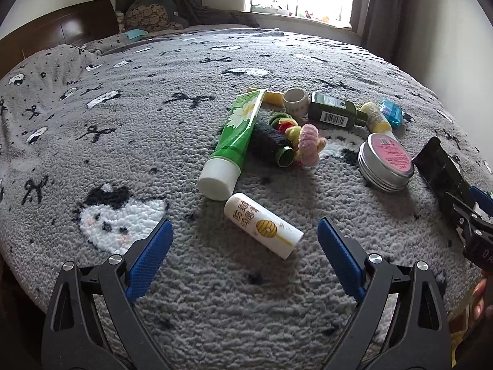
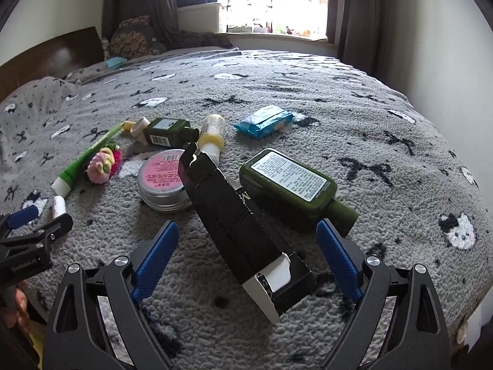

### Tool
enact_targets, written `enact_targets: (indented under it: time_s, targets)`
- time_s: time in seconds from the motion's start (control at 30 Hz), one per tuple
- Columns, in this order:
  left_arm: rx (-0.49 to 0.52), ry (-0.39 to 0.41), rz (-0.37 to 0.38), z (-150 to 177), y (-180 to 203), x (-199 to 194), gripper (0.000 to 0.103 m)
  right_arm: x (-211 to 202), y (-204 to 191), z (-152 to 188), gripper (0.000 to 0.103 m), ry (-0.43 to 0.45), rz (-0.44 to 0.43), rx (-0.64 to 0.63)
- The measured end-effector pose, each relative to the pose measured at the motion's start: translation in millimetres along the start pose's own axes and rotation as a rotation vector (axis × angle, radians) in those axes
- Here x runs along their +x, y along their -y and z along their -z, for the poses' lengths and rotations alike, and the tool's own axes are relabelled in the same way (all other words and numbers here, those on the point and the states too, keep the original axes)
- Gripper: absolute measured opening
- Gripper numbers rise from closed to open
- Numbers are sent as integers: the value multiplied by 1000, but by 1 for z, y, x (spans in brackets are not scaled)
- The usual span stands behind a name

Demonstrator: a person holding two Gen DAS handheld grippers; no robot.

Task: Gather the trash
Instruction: 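Grasp the white tube with the left tool while the right tool grasps the black box, then carry both items down to the bin below the bed edge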

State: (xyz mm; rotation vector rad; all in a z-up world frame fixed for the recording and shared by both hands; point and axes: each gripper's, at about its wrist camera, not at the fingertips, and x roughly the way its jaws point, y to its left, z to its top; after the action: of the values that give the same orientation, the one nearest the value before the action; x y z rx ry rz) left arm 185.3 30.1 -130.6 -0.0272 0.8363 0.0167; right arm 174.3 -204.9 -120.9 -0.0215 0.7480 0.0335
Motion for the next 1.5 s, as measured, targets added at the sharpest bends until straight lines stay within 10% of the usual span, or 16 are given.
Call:
enact_targets:
  time_s: [0.13, 0.27, 0.5, 1.5]
  targets:
    - [-15, -25, 14, -3, -4, 15, 71, 12, -3, 2, 57, -22, -20, -33]
    - [-13, -15, 38, -3, -6, 12, 52, 14, -4, 4, 49, -19, -28, -49]
    - [11, -8, 65, 5, -5, 1, 50, 1, -9, 7, 11, -19, -53, -59]
    - [123, 216, 136, 72, 16, -177, 50, -176, -24, 61, 8, 158, -313, -85]
